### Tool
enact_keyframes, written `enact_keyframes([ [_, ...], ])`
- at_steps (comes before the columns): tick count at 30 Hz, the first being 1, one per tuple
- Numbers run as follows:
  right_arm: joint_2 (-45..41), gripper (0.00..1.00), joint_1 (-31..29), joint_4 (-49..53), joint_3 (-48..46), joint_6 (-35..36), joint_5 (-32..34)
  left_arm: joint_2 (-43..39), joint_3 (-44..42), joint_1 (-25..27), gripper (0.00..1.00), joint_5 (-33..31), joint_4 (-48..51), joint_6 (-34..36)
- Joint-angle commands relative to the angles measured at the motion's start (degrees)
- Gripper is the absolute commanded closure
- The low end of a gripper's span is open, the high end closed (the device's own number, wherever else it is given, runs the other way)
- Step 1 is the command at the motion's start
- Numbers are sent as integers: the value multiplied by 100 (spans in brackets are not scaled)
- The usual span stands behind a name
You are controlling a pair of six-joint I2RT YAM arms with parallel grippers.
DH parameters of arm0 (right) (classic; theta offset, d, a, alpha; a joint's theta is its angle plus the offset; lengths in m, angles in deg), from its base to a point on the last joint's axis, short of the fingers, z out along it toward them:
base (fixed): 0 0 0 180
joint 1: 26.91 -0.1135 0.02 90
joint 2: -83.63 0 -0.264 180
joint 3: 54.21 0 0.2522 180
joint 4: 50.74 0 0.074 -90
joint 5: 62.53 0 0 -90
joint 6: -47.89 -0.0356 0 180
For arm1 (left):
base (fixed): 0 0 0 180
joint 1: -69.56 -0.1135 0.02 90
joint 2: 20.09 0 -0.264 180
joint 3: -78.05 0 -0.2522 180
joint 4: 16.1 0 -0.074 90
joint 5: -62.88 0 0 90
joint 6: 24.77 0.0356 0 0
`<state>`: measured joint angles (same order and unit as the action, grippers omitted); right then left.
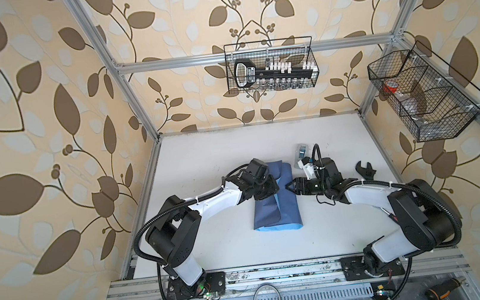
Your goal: Wrap the gift box in paper
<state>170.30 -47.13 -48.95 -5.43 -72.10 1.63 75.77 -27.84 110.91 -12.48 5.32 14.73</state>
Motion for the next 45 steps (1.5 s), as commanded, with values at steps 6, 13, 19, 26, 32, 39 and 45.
enact_keyframes([
  [6, 153, 35, -82, 516, -202, 59, 318, 118, 491, 65, 79, 170, -75, -42],
  [13, 157, 35, -86, 529, -199, 64, 326, 175, 596, 63, 79, 324, -112, -68],
  [19, 183, 35, -91, 520, -189, 64, 316, 241, 565, 63, 79, 544, -195, -131],
  [26, 221, 35, -93, 500, -181, 56, 304, 340, 552, 60, 79, 672, -326, -162],
  [32, 202, 35, -88, 511, -189, 56, 308, 473, 507, 59, 80, 716, -584, -335],
  [39, 214, 35, -95, 494, -195, 46, 308, 483, 250, 58, 83, 703, -1039, -620],
  [45, 211, 35, -99, 494, -199, 47, 317, 500, -68, 64, 86, 760, -1479, -877],
])
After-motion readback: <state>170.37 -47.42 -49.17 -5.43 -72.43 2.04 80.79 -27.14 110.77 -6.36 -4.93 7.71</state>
